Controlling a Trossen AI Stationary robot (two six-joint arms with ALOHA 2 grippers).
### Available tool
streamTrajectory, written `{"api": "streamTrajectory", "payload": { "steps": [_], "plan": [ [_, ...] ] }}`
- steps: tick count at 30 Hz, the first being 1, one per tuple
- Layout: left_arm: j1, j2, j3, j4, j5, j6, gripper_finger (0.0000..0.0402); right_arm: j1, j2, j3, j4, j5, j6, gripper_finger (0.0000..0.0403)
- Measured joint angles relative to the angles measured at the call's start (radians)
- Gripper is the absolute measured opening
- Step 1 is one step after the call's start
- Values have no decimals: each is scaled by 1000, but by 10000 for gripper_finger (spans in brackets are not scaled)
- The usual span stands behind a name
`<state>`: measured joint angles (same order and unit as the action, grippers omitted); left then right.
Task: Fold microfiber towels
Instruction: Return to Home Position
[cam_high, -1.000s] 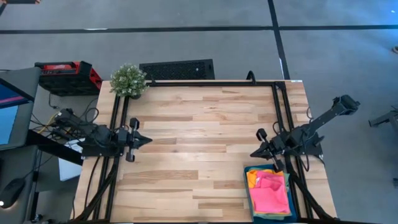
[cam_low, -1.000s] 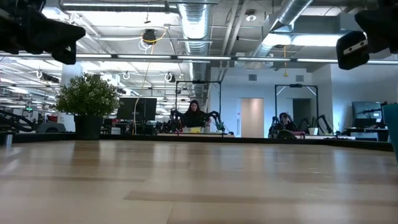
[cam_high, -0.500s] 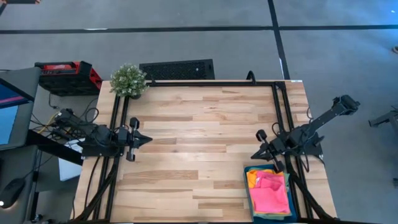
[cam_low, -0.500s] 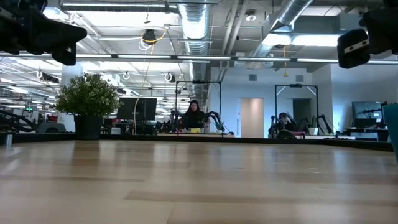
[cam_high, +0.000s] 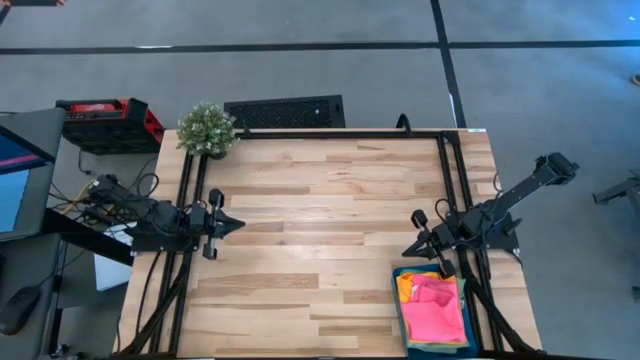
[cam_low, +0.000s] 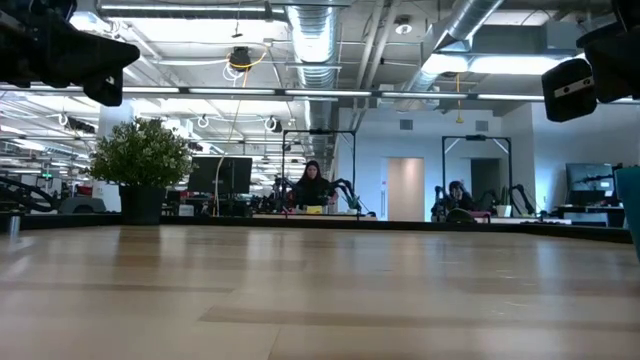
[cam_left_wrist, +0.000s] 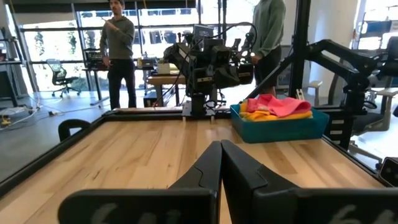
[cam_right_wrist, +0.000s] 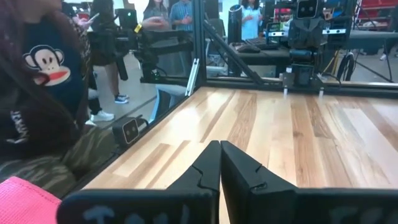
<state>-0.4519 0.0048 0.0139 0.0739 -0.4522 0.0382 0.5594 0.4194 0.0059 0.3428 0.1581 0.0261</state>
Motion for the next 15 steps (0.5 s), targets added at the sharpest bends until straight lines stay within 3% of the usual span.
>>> {"api": "streamTrajectory", "payload": {
  "steps": [15],
  "plan": [
    [0, 0, -1, 0, 0, 5, 0, 0, 0, 0, -2, 0, 0, 30]
  ]
}}
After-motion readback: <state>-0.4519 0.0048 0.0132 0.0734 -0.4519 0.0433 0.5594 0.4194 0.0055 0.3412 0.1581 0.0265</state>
